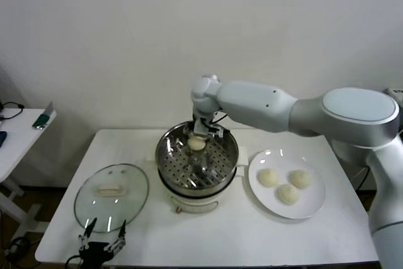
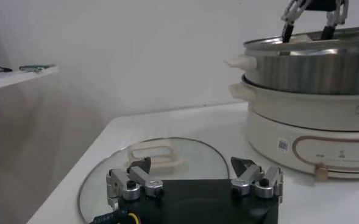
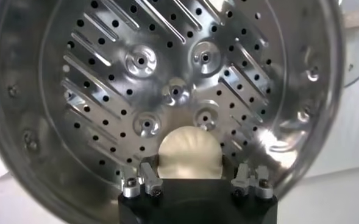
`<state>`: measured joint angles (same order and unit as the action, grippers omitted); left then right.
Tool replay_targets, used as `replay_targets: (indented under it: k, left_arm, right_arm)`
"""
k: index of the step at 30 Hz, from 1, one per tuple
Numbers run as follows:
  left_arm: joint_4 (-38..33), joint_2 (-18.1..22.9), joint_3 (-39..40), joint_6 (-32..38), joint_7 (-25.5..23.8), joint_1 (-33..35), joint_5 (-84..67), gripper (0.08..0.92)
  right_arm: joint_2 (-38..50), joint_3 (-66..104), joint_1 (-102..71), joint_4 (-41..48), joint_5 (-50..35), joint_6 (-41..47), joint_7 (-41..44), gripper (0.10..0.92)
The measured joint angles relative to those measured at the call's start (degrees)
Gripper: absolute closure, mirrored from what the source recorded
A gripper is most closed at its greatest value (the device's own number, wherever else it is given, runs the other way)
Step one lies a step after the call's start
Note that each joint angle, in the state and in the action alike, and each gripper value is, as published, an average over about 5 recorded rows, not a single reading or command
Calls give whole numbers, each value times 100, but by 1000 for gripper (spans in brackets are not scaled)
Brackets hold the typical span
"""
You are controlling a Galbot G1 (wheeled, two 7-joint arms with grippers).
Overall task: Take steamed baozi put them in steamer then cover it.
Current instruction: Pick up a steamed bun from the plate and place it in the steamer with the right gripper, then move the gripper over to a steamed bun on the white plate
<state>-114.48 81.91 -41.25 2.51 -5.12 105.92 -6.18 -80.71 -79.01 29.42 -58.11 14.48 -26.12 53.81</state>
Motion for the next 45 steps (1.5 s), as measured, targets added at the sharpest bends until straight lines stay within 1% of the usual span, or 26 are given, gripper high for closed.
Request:
replay_targets:
  k: [3, 8, 12, 14, 17, 23, 26, 29, 33, 37, 45]
  left_arm:
    - [5, 1, 10, -9, 0, -1, 24, 177]
    - [-17, 1, 19, -22, -4, 7, 57, 177]
    - [-45, 0, 25, -26, -7, 30, 94, 177]
    - [-57, -1, 34, -26, -11, 40, 112, 177]
    - [-75, -2, 49, -31, -15, 45, 131, 177]
    - [-82, -4, 89, -40, -29, 28, 162, 177]
    - [-75, -8, 100, -41, -42, 1, 169, 177]
    - [-68, -10, 106, -42, -55, -23, 173, 177]
    - [-54, -23, 109, -44, -69, -51, 173, 177]
    - [-30, -37, 102, -42, -73, -69, 174, 177]
    - [-7, -48, 94, -44, -79, -95, 173, 177]
  right_arm:
    - [5, 10, -26, 25, -8, -54, -27, 313]
    - [57, 11, 45, 14, -149, -113, -25, 218]
    - [169, -73, 347, -60, -615, -21, 78, 204]
    - [256, -181, 585, -121, -1027, 115, 163, 203]
    - [469, -409, 1010, -248, -1878, 462, 313, 202]
    - [1296, -1045, 1819, -651, -3695, 1588, 481, 203]
    - [1812, -1404, 2056, -898, -4303, 2168, 442, 203]
    - [2319, -1711, 2191, -1179, -4714, 2699, 325, 202]
    - [2890, -1992, 2220, -1588, -4995, 3308, 109, 203]
    - [3257, -2104, 2058, -1899, -5070, 3809, -125, 203]
    - [3508, -1895, 1292, -2053, -4967, 4479, -463, 203]
